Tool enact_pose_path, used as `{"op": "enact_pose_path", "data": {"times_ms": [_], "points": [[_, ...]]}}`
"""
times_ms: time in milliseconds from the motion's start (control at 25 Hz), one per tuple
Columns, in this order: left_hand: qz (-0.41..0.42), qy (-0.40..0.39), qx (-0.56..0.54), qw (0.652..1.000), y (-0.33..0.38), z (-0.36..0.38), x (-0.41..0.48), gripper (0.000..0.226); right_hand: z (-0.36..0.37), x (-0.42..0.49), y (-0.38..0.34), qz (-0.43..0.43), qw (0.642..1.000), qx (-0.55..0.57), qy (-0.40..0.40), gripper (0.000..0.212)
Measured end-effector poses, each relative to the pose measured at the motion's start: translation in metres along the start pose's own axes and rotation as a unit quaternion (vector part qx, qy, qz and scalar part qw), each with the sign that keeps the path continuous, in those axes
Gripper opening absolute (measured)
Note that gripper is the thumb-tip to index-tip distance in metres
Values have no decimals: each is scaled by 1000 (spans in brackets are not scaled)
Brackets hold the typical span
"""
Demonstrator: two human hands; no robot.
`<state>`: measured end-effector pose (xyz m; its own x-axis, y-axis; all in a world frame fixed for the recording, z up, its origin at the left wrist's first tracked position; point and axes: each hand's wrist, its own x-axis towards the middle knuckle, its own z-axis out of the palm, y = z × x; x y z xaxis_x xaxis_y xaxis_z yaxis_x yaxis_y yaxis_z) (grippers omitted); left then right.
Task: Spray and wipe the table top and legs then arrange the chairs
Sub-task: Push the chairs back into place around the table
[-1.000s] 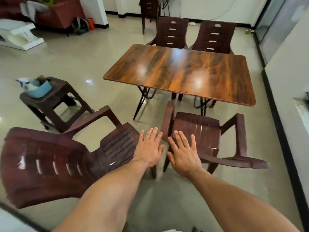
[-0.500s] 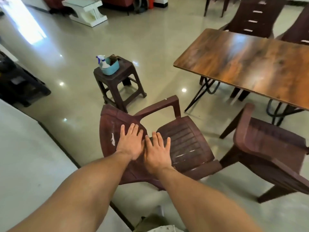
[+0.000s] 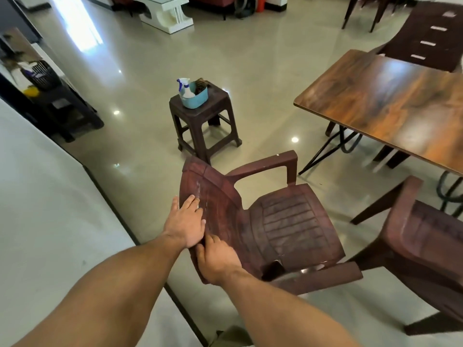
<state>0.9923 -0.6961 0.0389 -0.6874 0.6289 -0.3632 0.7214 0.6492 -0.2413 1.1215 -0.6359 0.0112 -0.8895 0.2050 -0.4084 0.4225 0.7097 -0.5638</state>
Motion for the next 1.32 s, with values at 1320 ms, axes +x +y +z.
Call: {"op": "enact_pose_path", "data": {"times_ms": [1320], "points": [[144,69,-93,983,133,-38,31,63,-127,-65,163,8,1000,-14,16,60]]}}
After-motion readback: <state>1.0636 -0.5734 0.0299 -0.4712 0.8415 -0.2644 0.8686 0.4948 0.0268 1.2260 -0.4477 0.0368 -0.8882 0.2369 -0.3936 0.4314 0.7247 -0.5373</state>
